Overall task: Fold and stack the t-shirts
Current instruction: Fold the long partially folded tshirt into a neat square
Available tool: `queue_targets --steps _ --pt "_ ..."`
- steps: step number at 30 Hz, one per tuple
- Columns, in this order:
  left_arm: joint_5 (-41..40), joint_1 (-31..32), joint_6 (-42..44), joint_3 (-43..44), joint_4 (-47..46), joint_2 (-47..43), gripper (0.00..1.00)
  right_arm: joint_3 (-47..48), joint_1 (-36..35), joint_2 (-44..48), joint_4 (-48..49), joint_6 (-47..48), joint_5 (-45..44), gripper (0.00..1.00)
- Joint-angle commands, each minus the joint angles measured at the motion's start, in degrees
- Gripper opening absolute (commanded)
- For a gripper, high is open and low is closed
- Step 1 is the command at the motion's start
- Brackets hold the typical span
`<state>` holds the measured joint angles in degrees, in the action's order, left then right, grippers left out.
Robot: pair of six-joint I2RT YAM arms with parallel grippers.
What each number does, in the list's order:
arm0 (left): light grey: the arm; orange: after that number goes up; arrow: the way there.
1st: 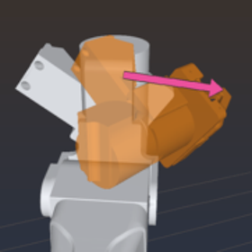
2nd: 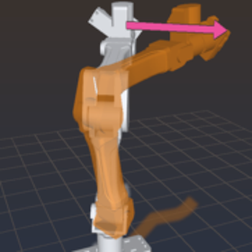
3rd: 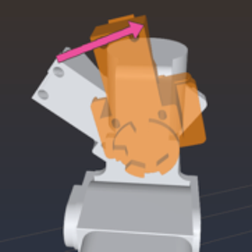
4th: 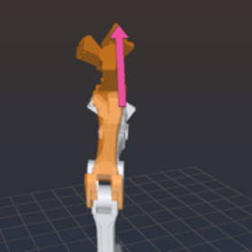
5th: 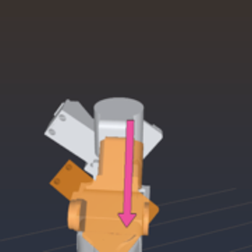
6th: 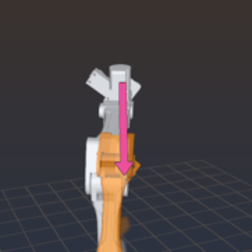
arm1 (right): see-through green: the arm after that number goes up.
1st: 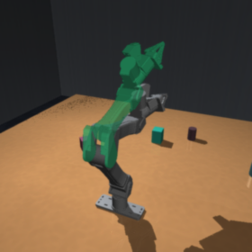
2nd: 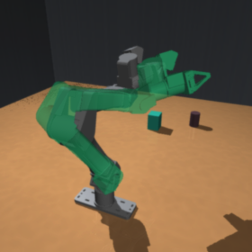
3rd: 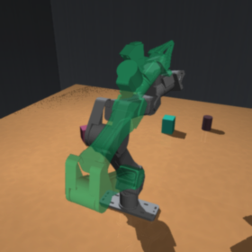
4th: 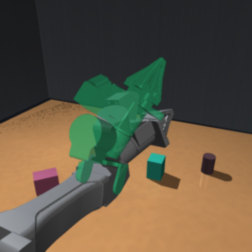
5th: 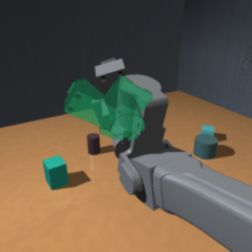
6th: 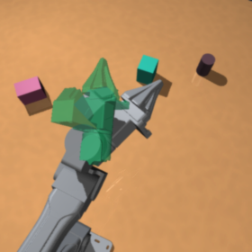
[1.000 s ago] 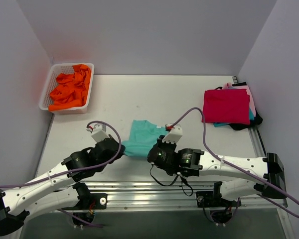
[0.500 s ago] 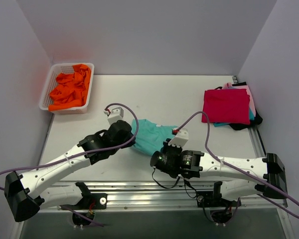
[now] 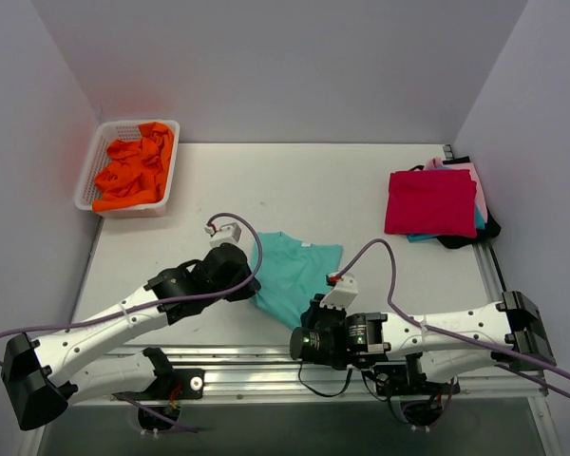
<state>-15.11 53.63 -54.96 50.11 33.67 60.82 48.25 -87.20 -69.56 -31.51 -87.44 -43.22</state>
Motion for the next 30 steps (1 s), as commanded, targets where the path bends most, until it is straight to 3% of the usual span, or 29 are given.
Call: queue_targets --steps 1,8,16,24,30 --pt "-0.35 1.30 -2.87 -1.93 1.92 -4.03 0.11 -0.79 -2.53 -1.54 -5.23 -5.81 -0.63 0.00" --pt "0.61 1.75 -5.77 -7.57 3.86 -9.84 0.10 0.00 -5.26 -4.35 -11.72 -12.93 -1.07 0.00" --pt "-1.93 1.66 -3.40 -0.54 5.18 -6.42 0.17 3.08 -4.12 -4.62 -16.22 -15.04 -4.85 0.00" --pt "2.10 -2.55 0.29 4.56 0.53 2.02 0.18 4.05 9.47 -3.30 -6.92 4.16 -2.66 0.00" --pt "6.23 -5.72 1.35 4.82 -2.91 6.50 0.17 2.81 15.39 -2.42 -0.93 11.49 0.68 0.00"
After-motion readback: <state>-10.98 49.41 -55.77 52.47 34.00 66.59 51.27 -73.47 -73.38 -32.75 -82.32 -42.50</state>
